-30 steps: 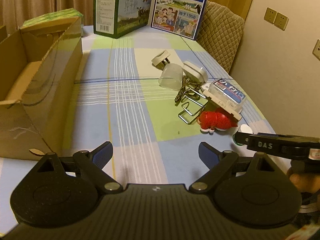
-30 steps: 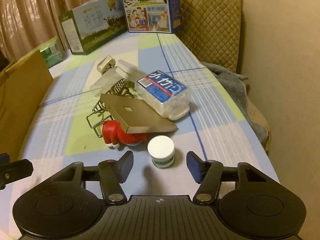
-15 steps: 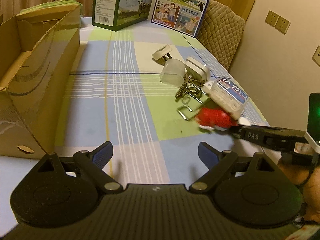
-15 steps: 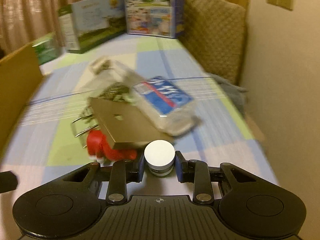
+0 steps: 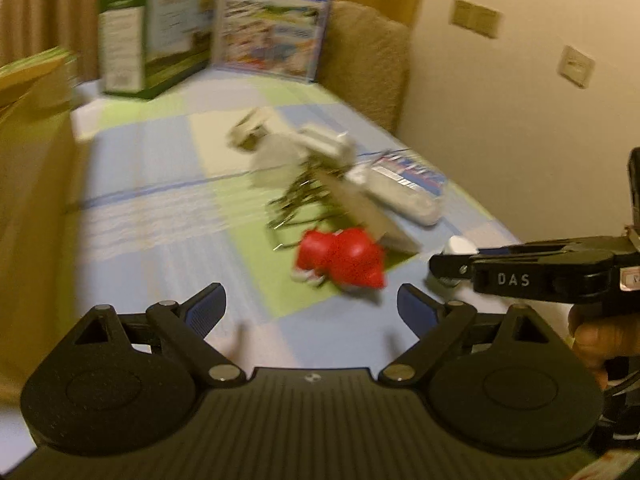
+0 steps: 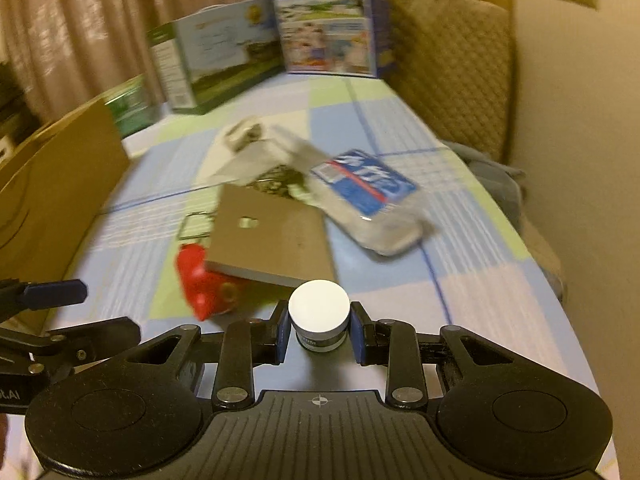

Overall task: Organize rigid objects
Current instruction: 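Grasp the small white jar with the right tool while the left tool grasps the red pig figurine, then carry the jar with the right tool while the left tool carries the pig to the cardboard box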

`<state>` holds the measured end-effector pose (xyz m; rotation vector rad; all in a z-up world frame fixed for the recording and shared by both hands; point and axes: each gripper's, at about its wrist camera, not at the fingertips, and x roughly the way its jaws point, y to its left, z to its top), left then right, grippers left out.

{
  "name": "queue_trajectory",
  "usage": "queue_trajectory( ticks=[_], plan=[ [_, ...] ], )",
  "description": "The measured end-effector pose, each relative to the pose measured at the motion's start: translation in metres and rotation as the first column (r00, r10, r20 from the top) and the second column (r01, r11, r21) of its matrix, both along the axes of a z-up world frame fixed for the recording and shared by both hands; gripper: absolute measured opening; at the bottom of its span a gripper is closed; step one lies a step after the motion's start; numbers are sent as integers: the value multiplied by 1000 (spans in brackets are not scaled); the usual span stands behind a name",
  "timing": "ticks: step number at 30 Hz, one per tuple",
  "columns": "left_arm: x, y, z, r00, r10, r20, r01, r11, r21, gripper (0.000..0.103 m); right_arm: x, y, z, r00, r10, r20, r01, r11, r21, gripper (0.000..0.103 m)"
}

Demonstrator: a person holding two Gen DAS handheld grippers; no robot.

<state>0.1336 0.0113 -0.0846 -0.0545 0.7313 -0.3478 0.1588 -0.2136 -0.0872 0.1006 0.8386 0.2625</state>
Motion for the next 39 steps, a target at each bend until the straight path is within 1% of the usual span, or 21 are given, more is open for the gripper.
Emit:
queue_trajectory(
  ticks=[3, 6, 9, 10, 11, 12, 13, 14, 15, 18, 21, 24, 26, 28, 31, 33, 36, 37, 39],
  plan=[
    [13, -13, -3, 999, -44, 19, 44, 999, 10, 91, 2, -4, 2, 999, -32, 6, 32, 999, 3, 27],
    [27, -21, -10, 998, -55, 4, 55, 998, 5, 91, 3, -5, 2, 999, -49, 14, 50, 999, -8, 27],
    [40, -28, -19, 998, -60, -21, 61, 998, 19, 89, 2, -7, 1, 998, -59, 9, 59, 998, -5, 27],
    [44, -30, -22, 998, -61, -29, 61, 998, 19, 87, 2, -7, 0, 998, -62, 10, 62, 998, -4, 27],
    [46, -30, -24, 997, -61, -36, 61, 998, 14, 81, 2, -7, 0, 998, -62, 9, 62, 998, -3, 27],
    [49, -31, -26, 997, -60, -41, 60, 998, 12, 78, 2, -7, 0, 998, -62, 8, 62, 998, -2, 27],
    [50, -31, -27, 997, -58, -43, 59, 998, 15, 72, 2, -7, 0, 998, -59, 7, 59, 998, -1, 27],
    [51, -31, -28, 997, -64, -45, 64, 998, 13, 64, 2, -7, 0, 998, -57, 6, 57, 998, -2, 27],
    [51, -31, -27, 997, -64, -42, 64, 998, 11, 64, 2, -6, -1, 999, -54, 6, 54, 999, -3, 27],
    [40, -29, -25, 998, -38, -41, 40, 998, 44, 64, 1, -3, 1, 999, -37, 14, 37, 999, -8, 27],
    [15, -23, -22, 999, 12, -41, -8, 996, 92, 64, -2, 0, 2, 1000, -20, 19, 21, 1000, -7, 27],
    [-7, -13, -21, 997, 63, -45, -58, 993, 100, 64, -3, 4, 3, 1000, -4, 21, 4, 1000, 0, 27],
    [-14, -11, -21, 998, 55, -39, -51, 993, 109, 64, -3, 7, 3, 1000, 8, 19, -8, 1000, 2, 27],
    [-16, -12, -20, 999, 31, -24, -28, 990, 137, 65, -4, 10, 3, 1000, 15, 18, -15, 1000, 2, 27],
    [-8, -15, -19, 1000, -1, -20, 4, 987, 160, 68, -4, 11, 3, 1000, 19, 19, -19, 1000, 1, 27],
    [-4, -18, -20, 1000, -12, -20, 15, 985, 169, 68, -3, 11, 3, 1000, 18, 19, -18, 1000, 0, 27],
    [0, -18, -24, 999, -18, -40, 25, 986, 167, 67, -3, 12, 2, 1000, 19, 17, -19, 1000, -3, 27],
    [0, -17, -25, 999, -13, -48, 21, 986, 164, 64, -3, 12, 2, 1000, 22, 18, -22, 1000, -5, 27],
    [-3, -16, -25, 999, 0, -52, 8, 987, 159, 64, -4, 13, 2, 999, 29, 21, -29, 1000, -7, 27]
  ],
)
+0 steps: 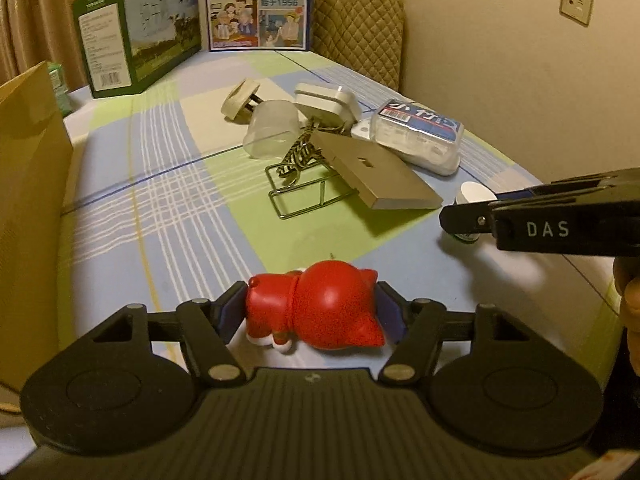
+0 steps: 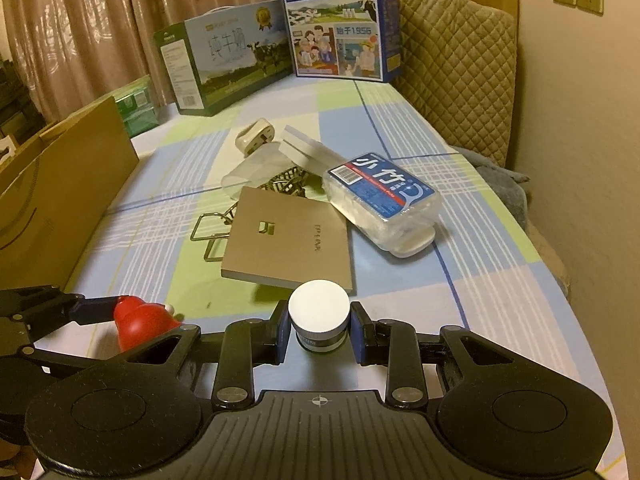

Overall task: Organize rigid objects
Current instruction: 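Carry the jar with the right tool while the left tool carries the pig to the cardboard box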

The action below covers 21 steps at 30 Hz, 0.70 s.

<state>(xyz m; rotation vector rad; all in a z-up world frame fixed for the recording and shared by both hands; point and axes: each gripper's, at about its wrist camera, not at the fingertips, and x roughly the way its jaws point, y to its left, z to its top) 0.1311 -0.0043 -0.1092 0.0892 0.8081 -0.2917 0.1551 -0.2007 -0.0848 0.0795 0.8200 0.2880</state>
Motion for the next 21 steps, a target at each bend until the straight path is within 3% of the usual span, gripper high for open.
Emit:
queue_trajectory(
  ticks=[5, 9, 21],
  plan=[
    [-13, 5, 8, 999, 42, -10, -42, 999, 8, 63, -6, 4, 3, 1000, 25, 13, -25, 1000, -4, 27],
    [-29, 12, 32, 997, 82, 14, -82, 996, 15, 63, -19, 9, 13, 999, 43, 1, -43, 999, 27, 27],
    [-76, 67, 126, 965, 226, 136, -230, 973, 15, 63, -56, 53, 92, 979, 168, 117, -176, 982, 65, 27]
  ],
)
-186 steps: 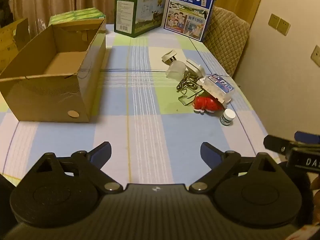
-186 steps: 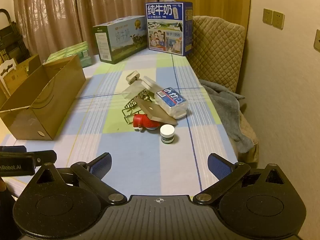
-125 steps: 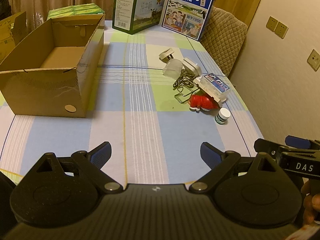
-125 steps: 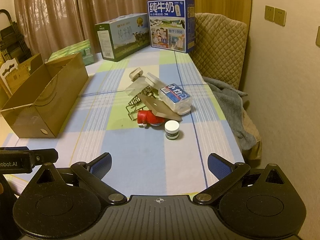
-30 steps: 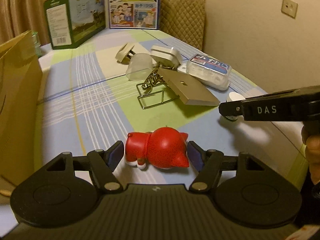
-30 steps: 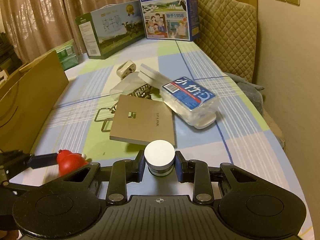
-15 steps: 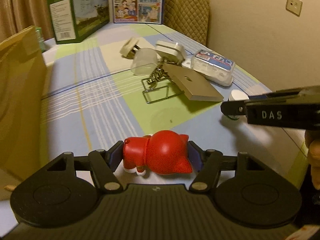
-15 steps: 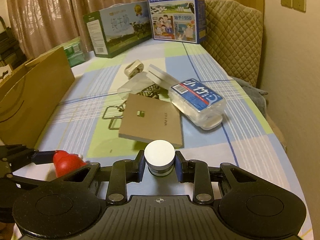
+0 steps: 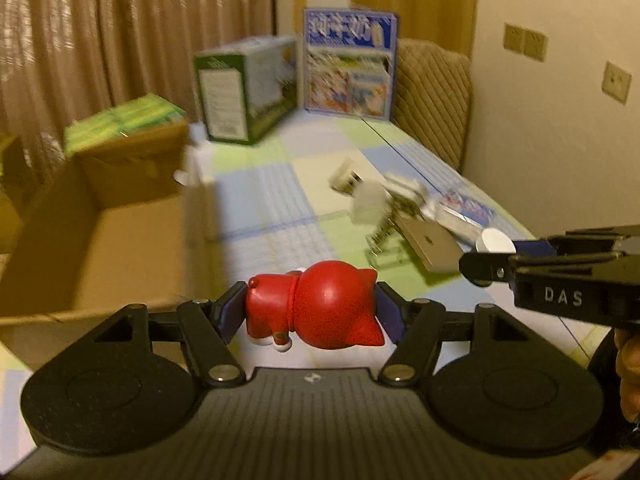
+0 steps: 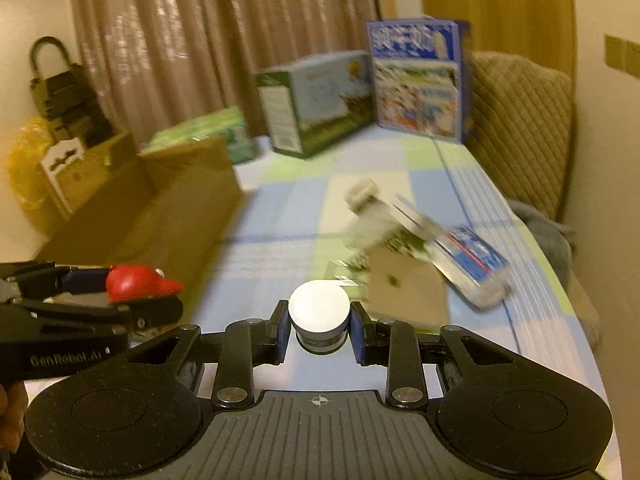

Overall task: Organize rigid objects
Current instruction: 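Carry the jar with the right tool while the left tool carries the pig to the cardboard box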

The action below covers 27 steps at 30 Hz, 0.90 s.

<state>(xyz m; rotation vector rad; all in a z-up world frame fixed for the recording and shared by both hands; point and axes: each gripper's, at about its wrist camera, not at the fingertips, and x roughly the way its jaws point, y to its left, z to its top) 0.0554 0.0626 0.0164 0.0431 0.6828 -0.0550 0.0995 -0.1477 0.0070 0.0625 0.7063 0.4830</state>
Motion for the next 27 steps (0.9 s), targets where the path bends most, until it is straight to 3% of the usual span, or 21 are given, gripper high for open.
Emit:
queue_trajectory(
  ticks=[6, 12, 15, 19, 27],
  plan=[
    [-10, 52, 41, 997, 59, 52, -60, 998, 18, 63, 1, 49, 30, 991, 128, 32, -128, 991, 25, 27],
    [-2, 115, 59, 992, 119, 52, -122, 991, 56, 63, 14, 115, 45, 967, 249, 53, -251, 967, 40, 27],
    [6, 142, 59, 989, 142, 46, -145, 986, 87, 63, 26, 154, 43, 950, 308, 50, -310, 951, 23, 27],
    [15, 173, 46, 985, 174, 17, -175, 982, 73, 63, 41, 192, 34, 934, 354, 39, -355, 935, 14, 27],
    [29, 195, 21, 982, 186, -14, -185, 981, 58, 63, 58, 221, 9, 927, 376, 0, -376, 927, -4, 27]
  ],
)
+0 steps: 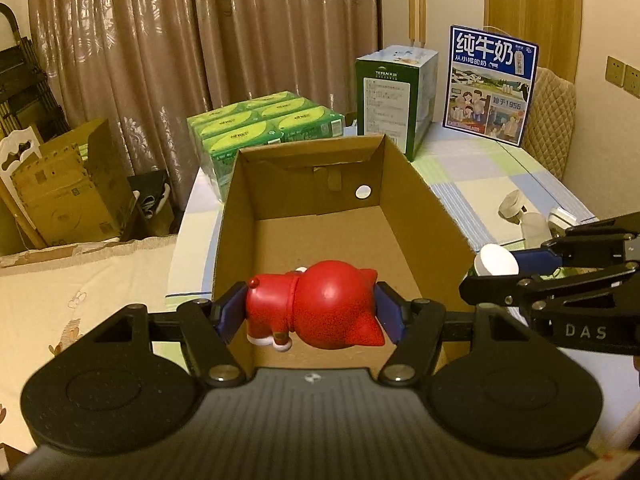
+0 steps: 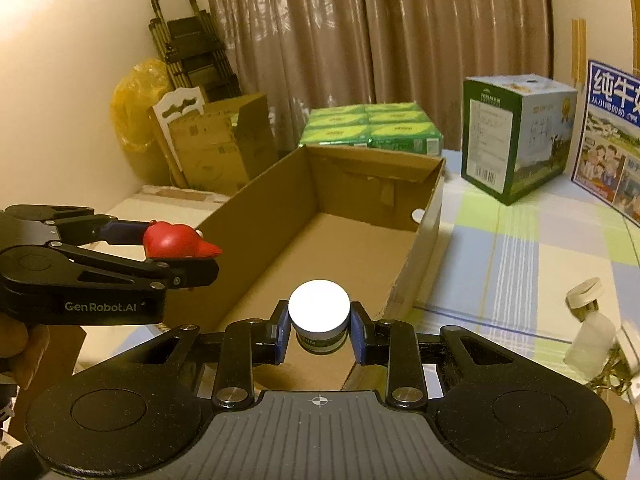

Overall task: Organize rigid objects
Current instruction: 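Carry the jar with the right tool while the left tool carries the pig to the cardboard box, then open the left tool to drop the pig into the box while the right tool releases the jar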

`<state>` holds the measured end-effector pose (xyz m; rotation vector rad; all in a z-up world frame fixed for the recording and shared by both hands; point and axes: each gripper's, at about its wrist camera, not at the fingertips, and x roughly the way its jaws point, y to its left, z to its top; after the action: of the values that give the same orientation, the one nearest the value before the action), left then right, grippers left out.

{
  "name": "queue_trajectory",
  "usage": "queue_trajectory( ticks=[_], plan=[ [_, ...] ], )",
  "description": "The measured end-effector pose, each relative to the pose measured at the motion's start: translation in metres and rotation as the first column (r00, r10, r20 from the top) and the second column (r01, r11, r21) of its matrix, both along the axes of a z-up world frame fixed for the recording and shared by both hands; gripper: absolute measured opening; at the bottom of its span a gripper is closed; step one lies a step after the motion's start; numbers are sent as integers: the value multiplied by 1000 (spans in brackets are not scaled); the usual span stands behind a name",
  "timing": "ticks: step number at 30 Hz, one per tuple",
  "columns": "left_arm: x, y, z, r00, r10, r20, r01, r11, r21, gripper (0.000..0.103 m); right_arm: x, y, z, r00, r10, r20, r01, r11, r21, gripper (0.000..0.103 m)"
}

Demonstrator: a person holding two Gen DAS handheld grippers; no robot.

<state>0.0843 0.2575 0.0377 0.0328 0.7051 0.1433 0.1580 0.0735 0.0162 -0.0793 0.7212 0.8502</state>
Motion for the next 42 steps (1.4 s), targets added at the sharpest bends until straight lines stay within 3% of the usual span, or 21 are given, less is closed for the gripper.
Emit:
queue_trajectory(
  ticks=[16, 33, 38, 42],
  plan=[
    [19, 6, -27, 999, -7, -47, 6, 1000, -28, 63, 3, 9, -20, 1000, 30, 0, -30, 999, -33, 27],
    [-7, 14, -2, 998, 52, 44, -51, 998, -36, 67, 1, 8, -17, 999, 32, 10, -32, 999, -8, 28],
    [-16, 11, 2, 996, 64, 58, -62, 997, -41, 67, -2, 1, -4, 999, 23, 45, -24, 999, 32, 38],
    [-26, 5, 9, 995, 71, 75, -68, 997, -42, 67, -8, -18, 11, 997, -23, 78, 18, 997, 70, 39]
  ],
)
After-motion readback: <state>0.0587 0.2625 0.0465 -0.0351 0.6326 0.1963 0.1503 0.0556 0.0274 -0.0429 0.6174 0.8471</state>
